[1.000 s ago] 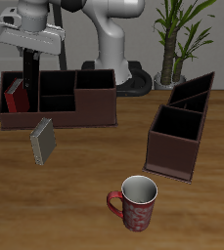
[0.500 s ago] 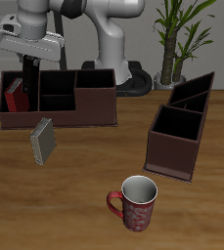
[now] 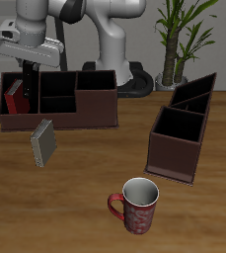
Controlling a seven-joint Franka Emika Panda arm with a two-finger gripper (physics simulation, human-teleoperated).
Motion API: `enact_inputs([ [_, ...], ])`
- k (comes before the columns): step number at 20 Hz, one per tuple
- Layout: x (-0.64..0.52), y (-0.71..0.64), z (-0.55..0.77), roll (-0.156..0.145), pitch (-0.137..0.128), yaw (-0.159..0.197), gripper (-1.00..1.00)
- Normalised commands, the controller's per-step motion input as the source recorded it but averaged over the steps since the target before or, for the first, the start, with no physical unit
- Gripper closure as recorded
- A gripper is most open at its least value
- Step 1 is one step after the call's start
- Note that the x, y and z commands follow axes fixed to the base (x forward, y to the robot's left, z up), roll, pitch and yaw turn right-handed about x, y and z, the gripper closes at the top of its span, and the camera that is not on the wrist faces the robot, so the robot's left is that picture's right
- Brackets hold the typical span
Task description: Place the red book into the back desk caddy's left compartment and place the black book into the back desk caddy's left compartment and place the yellow book into the left desk caddy's right compartment
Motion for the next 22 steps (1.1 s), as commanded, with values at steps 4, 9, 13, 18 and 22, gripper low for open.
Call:
enact_inputs([
  [4, -0.16, 0.02, -0.28, -0.002, 0.034, 0.017, 1.0],
  [9, 0.03, -0.13, -0.14, -0.039, 0.04, 0.016, 1.0],
  [13, -0.07, -0.2, -0.01, -0.075, -0.006, 0.072, 1.0],
  [18, -0.01, -0.13, -0.03, -0.044, 0.017, 0.037, 1.0],
  [22, 0.16, 0.06, -0.33, 0.02, 0.099, 0.012, 1.0],
])
